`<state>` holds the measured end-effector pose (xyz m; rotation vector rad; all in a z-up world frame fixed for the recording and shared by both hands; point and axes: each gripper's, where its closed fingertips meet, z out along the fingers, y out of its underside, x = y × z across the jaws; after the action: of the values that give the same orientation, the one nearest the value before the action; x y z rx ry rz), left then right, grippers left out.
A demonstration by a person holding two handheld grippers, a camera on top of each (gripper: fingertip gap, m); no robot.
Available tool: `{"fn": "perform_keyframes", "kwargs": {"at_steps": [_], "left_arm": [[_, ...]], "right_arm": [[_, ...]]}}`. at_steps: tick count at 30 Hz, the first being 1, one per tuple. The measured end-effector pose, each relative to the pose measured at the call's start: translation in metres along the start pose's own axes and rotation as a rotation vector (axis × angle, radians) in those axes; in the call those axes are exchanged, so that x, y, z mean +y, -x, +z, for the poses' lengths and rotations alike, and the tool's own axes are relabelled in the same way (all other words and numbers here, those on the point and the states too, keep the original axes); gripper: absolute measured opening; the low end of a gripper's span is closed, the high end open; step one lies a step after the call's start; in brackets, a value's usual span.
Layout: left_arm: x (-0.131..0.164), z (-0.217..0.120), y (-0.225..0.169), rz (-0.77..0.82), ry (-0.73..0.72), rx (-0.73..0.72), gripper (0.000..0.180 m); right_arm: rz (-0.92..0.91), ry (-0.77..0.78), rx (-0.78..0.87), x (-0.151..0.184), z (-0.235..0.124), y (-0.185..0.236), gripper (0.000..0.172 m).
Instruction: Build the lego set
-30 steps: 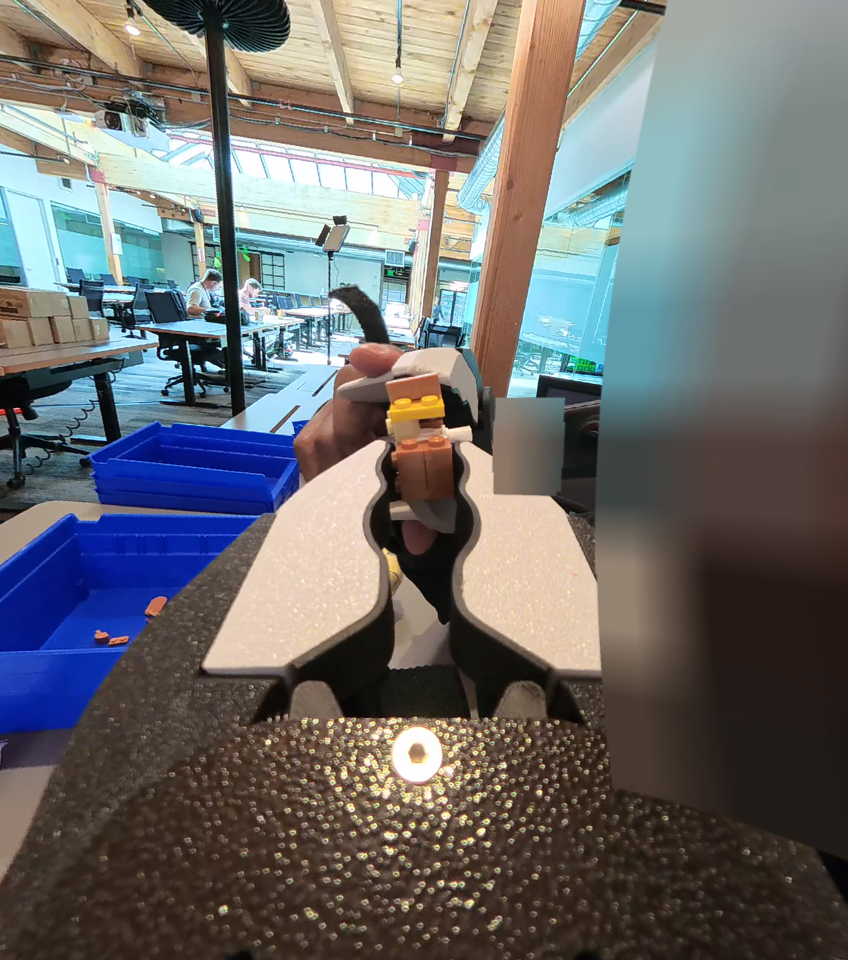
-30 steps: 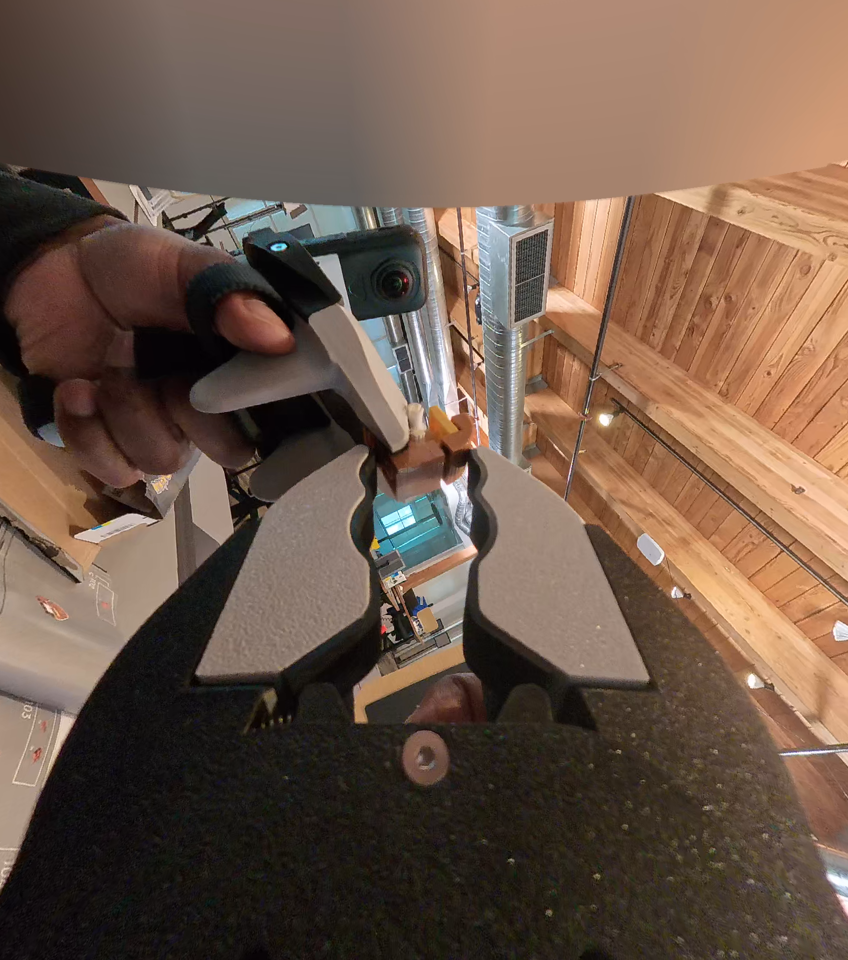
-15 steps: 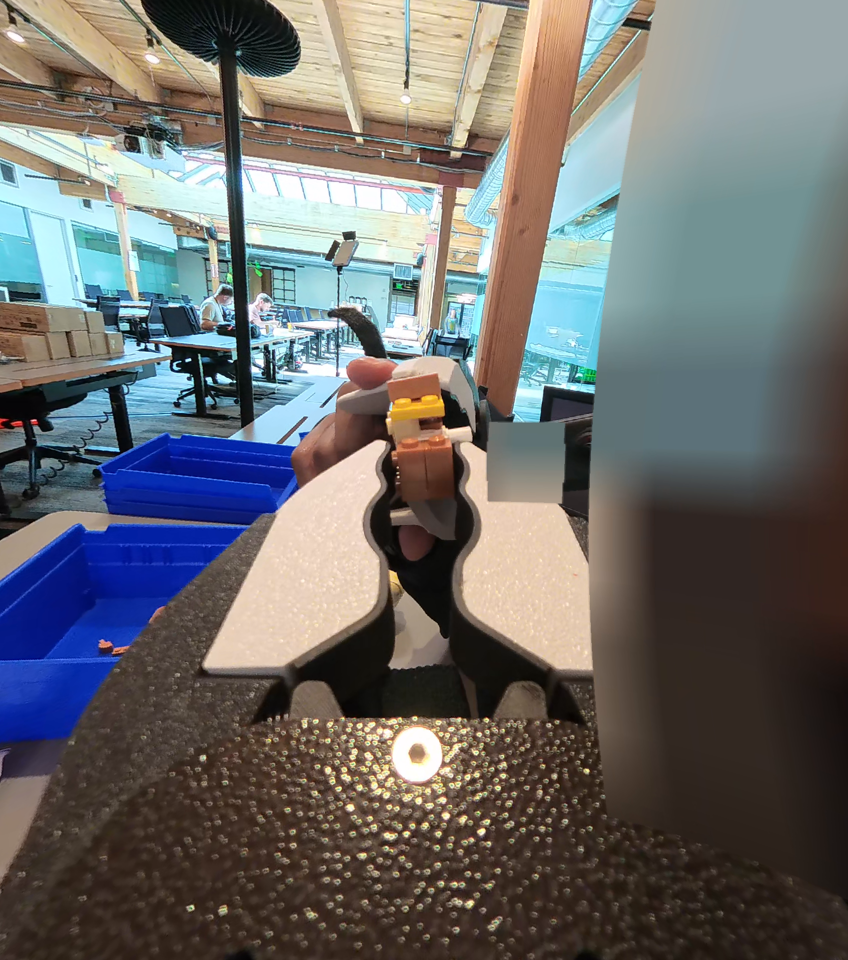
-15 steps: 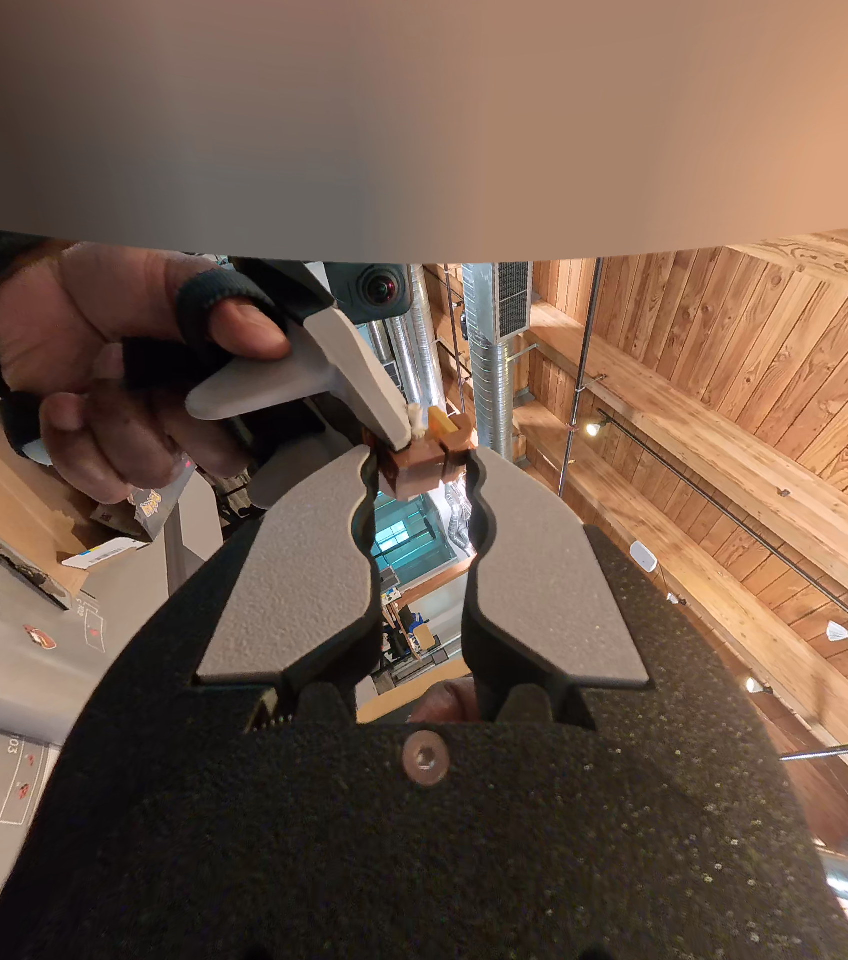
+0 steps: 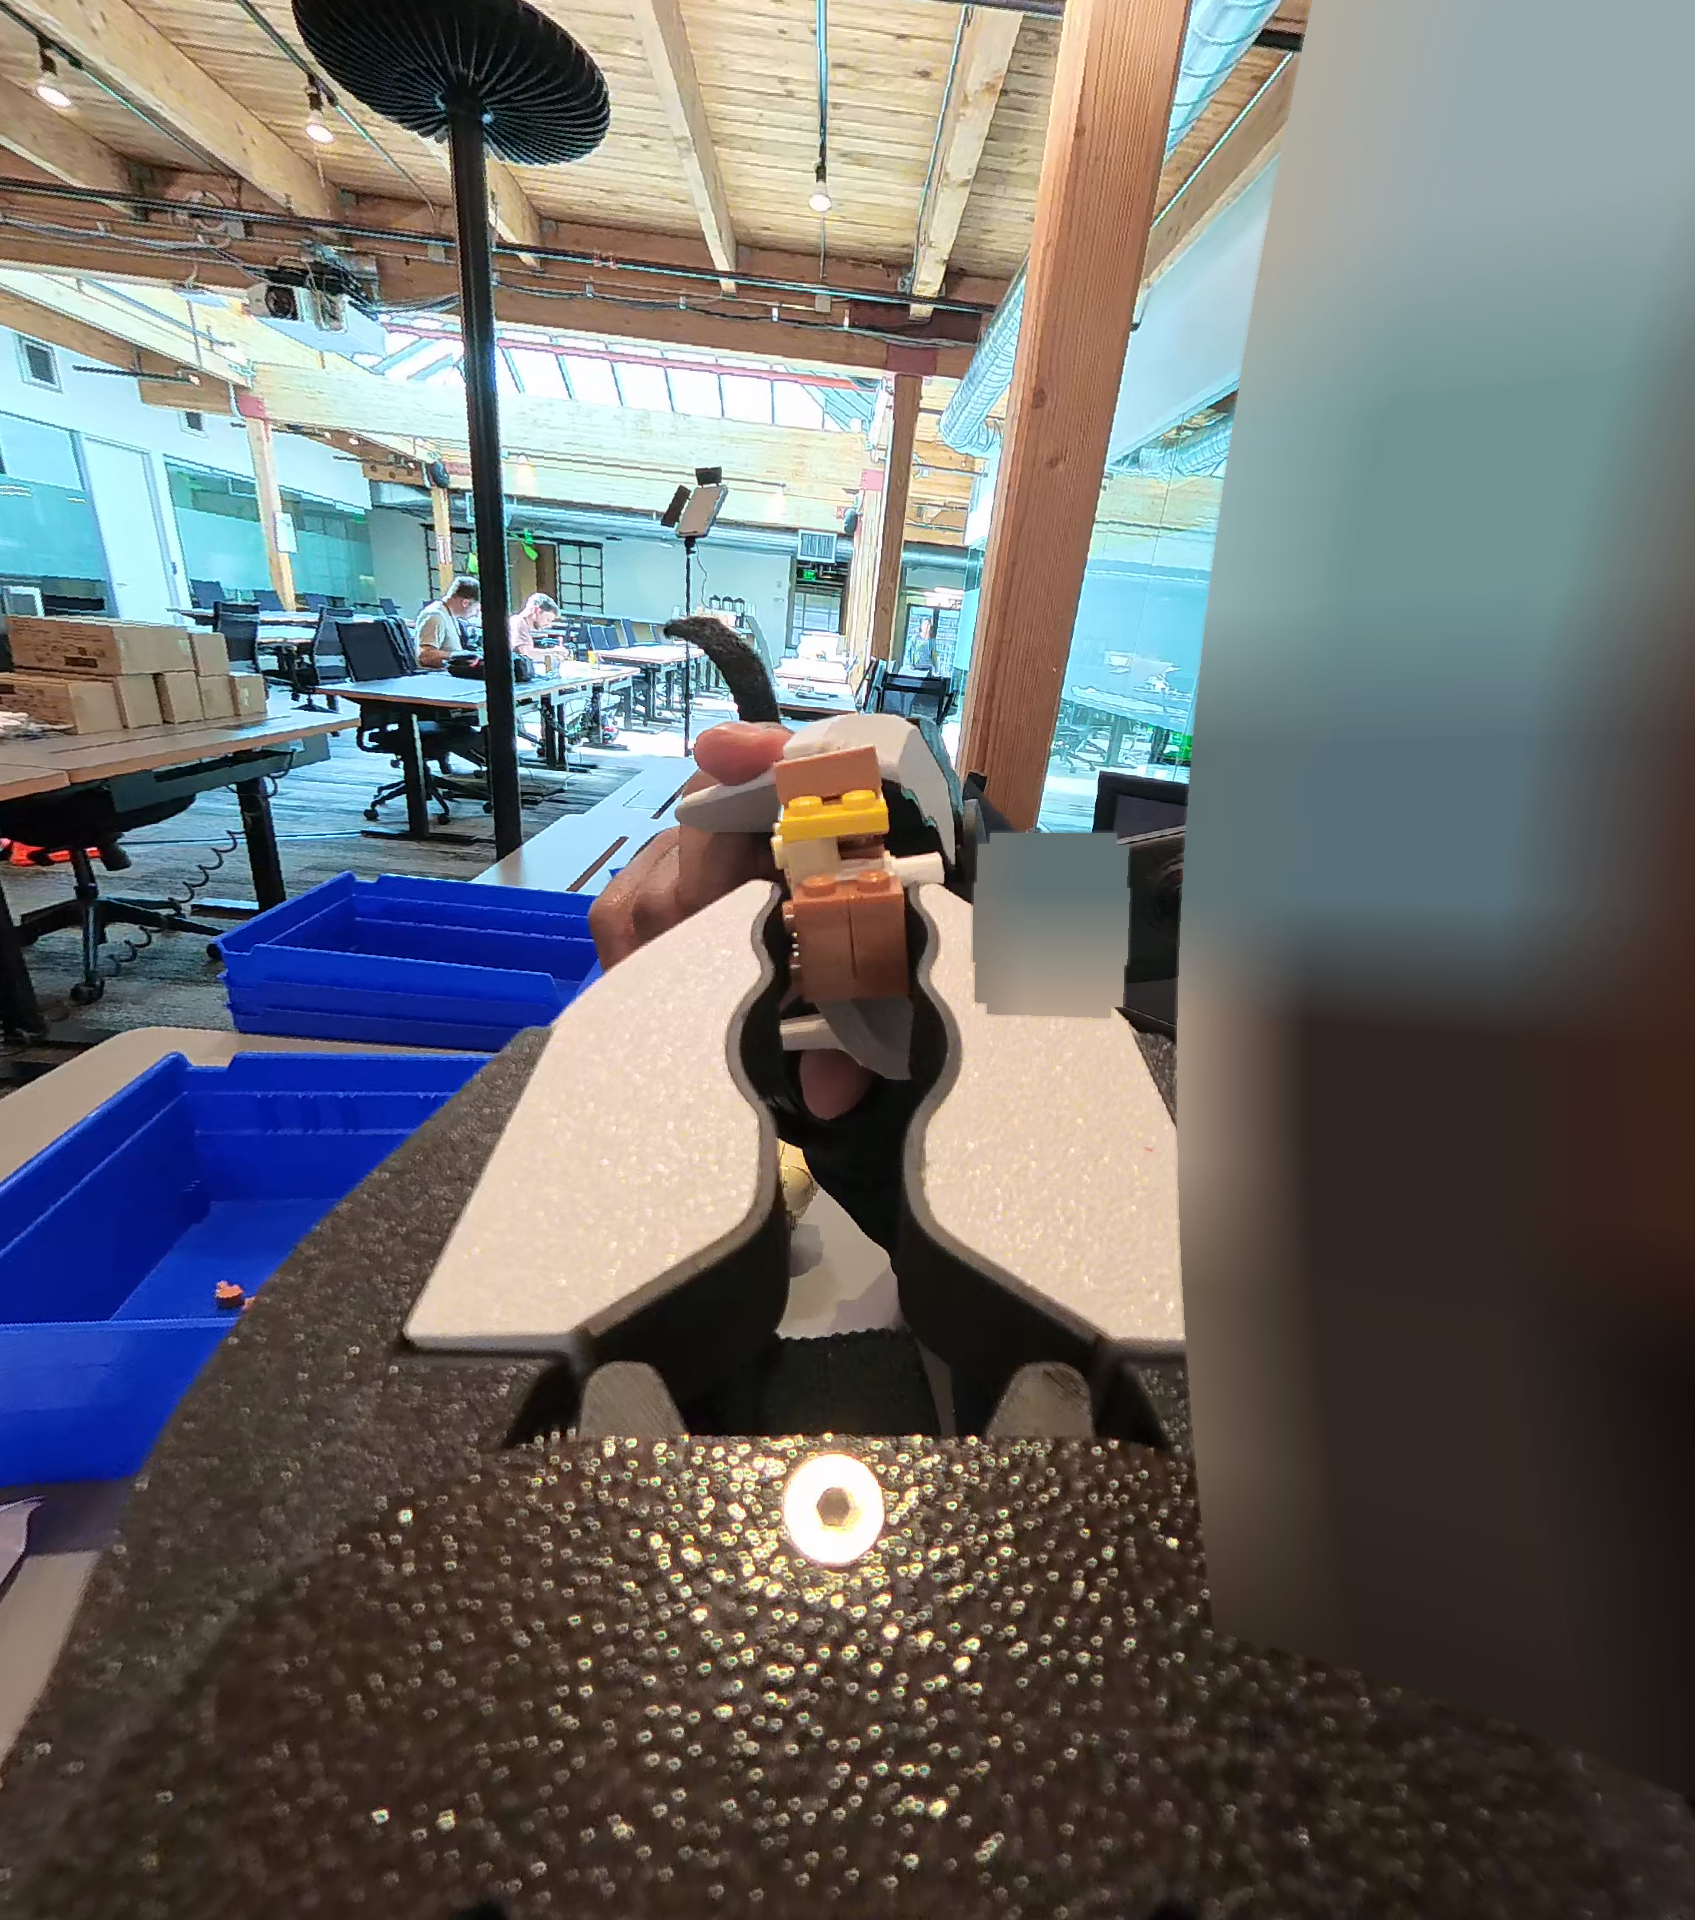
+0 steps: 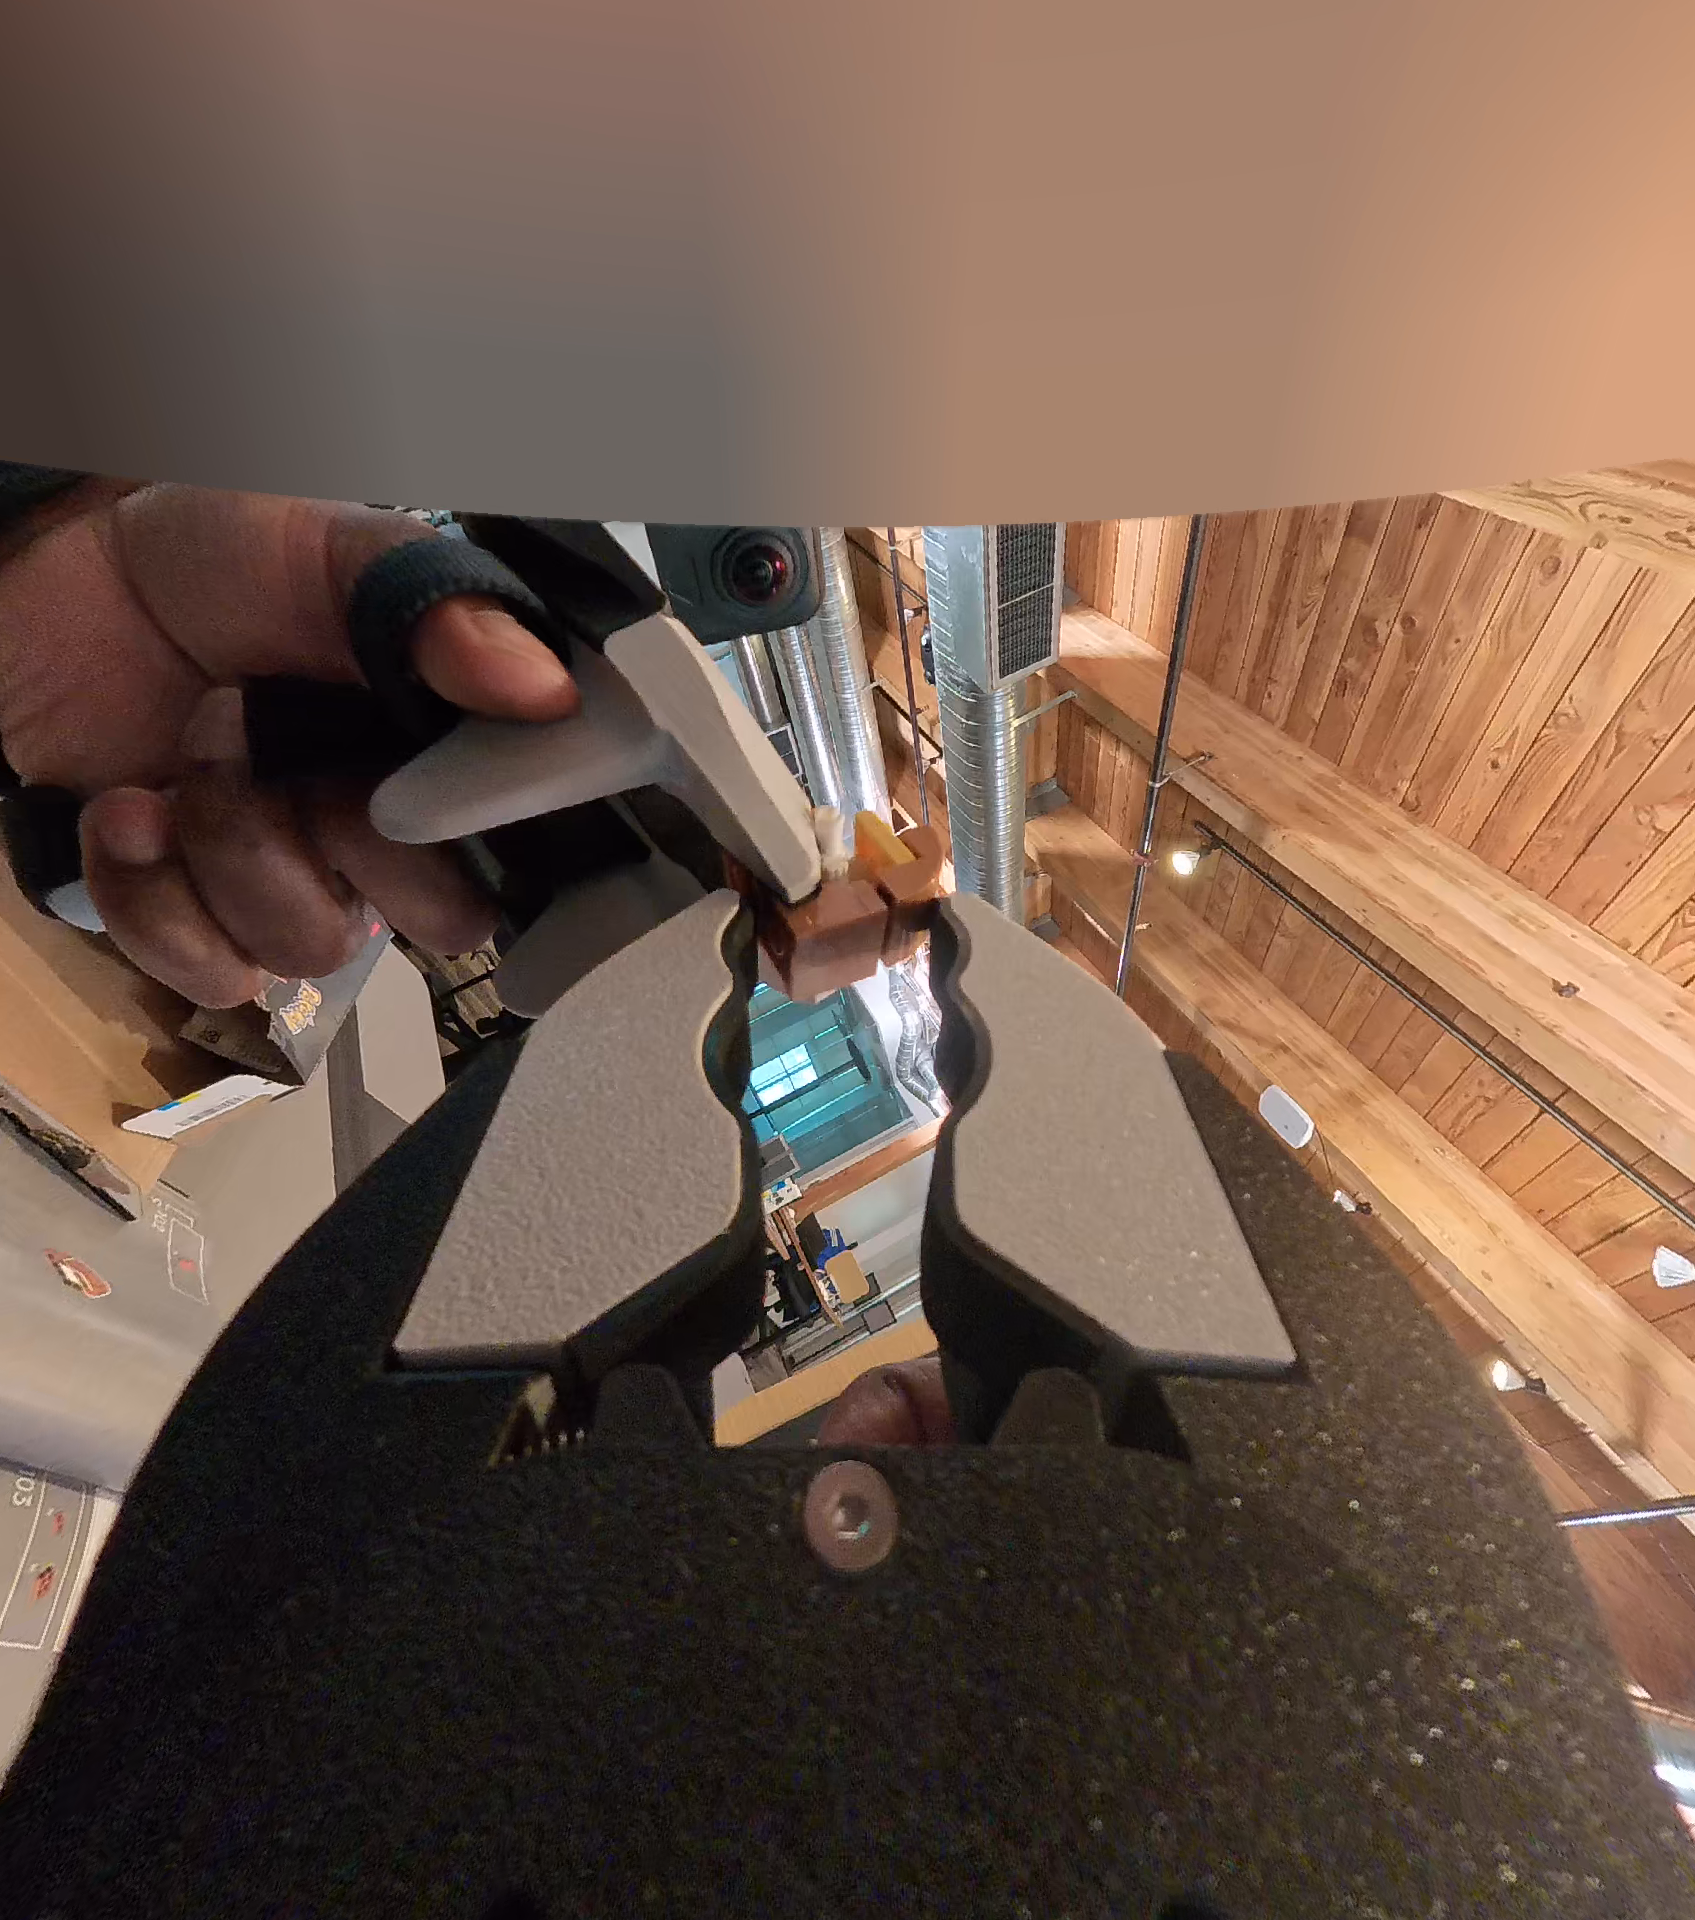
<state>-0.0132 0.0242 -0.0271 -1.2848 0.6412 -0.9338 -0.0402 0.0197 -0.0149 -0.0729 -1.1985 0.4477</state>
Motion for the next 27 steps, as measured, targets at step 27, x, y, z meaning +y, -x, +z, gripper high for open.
{"fn": "perform_keyframes", "kwargs": {"at_steps": [27], "left_arm": [[0.0002,-0.0035,0.0029,0.011,0.035,-0.032,0.019]], "right_arm": [[-0.07,0.026,-0.026,0.0068,-0.0013,0.003,0.046]]}}
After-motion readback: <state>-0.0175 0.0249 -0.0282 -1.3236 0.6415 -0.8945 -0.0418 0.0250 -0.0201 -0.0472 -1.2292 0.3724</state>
